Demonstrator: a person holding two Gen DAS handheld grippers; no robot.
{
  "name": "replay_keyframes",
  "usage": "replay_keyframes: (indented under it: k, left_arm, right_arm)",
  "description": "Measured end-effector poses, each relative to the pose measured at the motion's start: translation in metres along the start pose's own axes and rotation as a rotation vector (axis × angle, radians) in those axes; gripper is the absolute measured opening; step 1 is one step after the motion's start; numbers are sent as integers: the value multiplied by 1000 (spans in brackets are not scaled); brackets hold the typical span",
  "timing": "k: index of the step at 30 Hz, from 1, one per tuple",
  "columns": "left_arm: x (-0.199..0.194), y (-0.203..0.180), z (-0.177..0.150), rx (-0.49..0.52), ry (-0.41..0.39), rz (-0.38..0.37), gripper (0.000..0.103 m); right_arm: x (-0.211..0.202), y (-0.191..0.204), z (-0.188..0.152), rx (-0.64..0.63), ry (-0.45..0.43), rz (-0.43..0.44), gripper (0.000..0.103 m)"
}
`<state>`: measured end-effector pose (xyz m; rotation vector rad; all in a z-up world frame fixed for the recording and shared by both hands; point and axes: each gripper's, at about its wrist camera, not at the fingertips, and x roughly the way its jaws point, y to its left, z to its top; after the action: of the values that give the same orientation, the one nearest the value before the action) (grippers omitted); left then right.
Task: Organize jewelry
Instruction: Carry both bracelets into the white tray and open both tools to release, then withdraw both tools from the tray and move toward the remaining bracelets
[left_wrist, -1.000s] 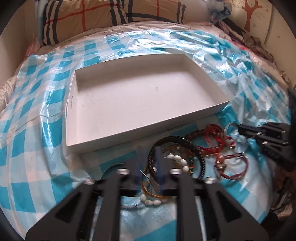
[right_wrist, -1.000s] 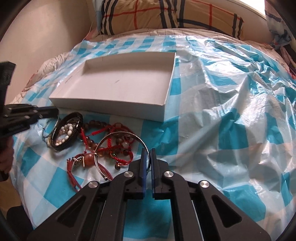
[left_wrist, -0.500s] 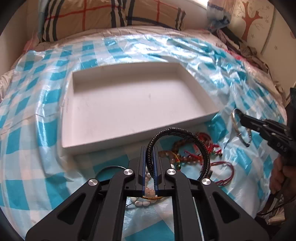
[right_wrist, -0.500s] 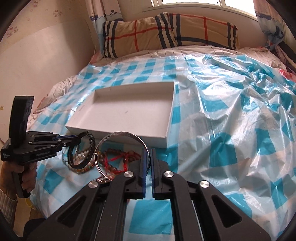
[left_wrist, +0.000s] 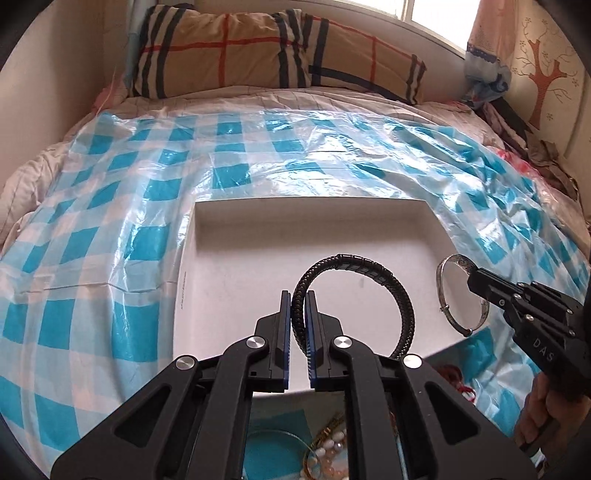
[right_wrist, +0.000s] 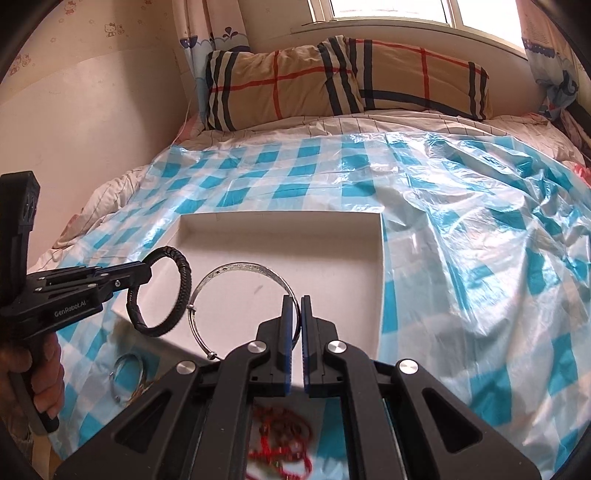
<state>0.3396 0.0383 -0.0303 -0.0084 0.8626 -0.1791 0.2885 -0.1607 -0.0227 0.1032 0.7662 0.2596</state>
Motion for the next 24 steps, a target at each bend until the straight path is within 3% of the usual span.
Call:
replay_keyframes:
  k: [2,4,6,8,18,24]
  left_arm:
    - [8,2,3,-39,-9,41,10]
    - [7,3,1,-68,-19,70,13]
    - [-4,0,-6,-74,-42,90,34]
    - [-17,-4,-16,-70,-64,104,49]
    - [-68,-20,-78,-97,-39,83,72]
    - [-97,-24,-95,-102,-58,85,82]
  right_arm:
    - [16,-3,3,17,27,-10,9]
    - [21,-6,3,34,34,-21,19]
    - [11,-5,1,30,20,-18,19]
    - [-2,-3,-4,25,14,-10,19]
    - [-79,-1,-48,19,23,5,32]
    - [-110,10,-67,16,27,15,37]
